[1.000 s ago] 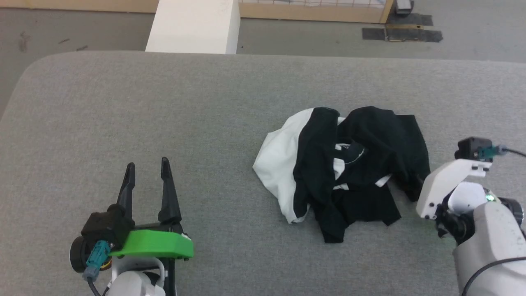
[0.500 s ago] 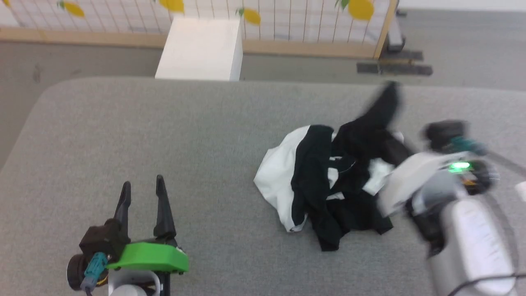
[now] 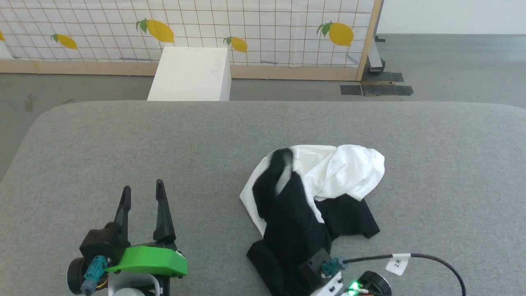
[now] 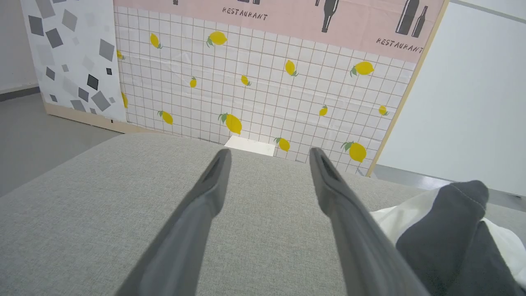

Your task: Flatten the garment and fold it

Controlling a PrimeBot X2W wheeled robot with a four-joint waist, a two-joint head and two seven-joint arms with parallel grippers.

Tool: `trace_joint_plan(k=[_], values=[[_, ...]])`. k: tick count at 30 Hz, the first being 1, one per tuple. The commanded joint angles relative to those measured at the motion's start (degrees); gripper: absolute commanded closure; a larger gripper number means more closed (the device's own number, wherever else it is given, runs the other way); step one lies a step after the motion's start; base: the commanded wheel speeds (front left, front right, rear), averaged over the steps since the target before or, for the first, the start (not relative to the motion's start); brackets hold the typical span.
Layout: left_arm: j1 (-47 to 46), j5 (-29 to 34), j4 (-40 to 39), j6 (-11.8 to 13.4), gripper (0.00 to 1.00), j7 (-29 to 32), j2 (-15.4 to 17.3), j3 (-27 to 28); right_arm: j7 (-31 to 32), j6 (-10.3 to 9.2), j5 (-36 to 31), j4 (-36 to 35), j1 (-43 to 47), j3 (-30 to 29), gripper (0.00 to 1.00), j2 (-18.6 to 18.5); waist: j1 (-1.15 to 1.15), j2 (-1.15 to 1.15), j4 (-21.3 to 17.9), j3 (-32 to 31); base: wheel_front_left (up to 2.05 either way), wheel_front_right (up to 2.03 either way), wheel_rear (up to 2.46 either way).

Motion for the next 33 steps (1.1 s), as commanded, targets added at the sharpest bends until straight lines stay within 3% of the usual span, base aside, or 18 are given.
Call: trace_joint_plan(k=[1,2,6,13,18,22,26,33], values=[[0.7,0.2,0.2,-0.3,0.0,-0.3,-0.1,-0.1,-0.5,-0.06,0.7,0.3,0.3,0.0,0.78,-0.4,0.0,0.0,0.0,0.0,0.0,0.0,0.0],[0.7,0.1,0.3,-0.3,0.0,-0.3,-0.1,-0.1,-1.9,-0.06,0.9,0.3,0.5,-0.4,0.0,-0.4,0.0,0.0,0.0,0.1,0.0,0.0,0.0],[0.9,0.1,0.6,-0.3,0.0,-0.3,-0.1,-0.5,-9.9,-0.06,0.5,-1.9,0.6,-5.9,0.0,0.9,0.0,0.0,-0.2,-0.1,0.0,0.0,0.0],[0.9,0.5,1.9,-1.3,0.0,-0.3,-0.1,-1.9,-24.6,-0.06,-3.0,-8.0,0.3,-20.6,0.0,3.2,0.0,0.0,-1.8,-0.5,0.0,0.0,0.0],[0.9,1.2,6.9,-6.5,0.0,0.4,0.1,-7.2,-27.2,-0.06,-7.1,-7.6,1.5,-30.0,0.0,3.7,0.0,0.0,-2.9,-0.7,0.0,0.0,0.0],[0.6,0.0,11.4,-10.1,0.0,8.6,1.0,-13.5,-26.9,-0.06,-7.3,-6.8,2.5,-34.0,0.0,3.9,0.0,0.0,-3.9,-0.4,0.0,0.0,0.0],[-0.3,-1.3,13.0,-10.8,0.0,15.2,1.8,-16.7,-27.2,-0.06,-5.5,-6.2,2.7,-34.9,0.0,3.9,0.0,0.0,-4.6,0.3,0.0,0.0,0.0],[-3.6,-1.9,17.5,-7.0,0.0,28.1,1.2,-17.7,-27.6,-0.06,-4.4,-5.1,2.0,-33.4,0.0,3.9,0.0,0.0,-6.3,1.7,0.0,0.0,0.0]])
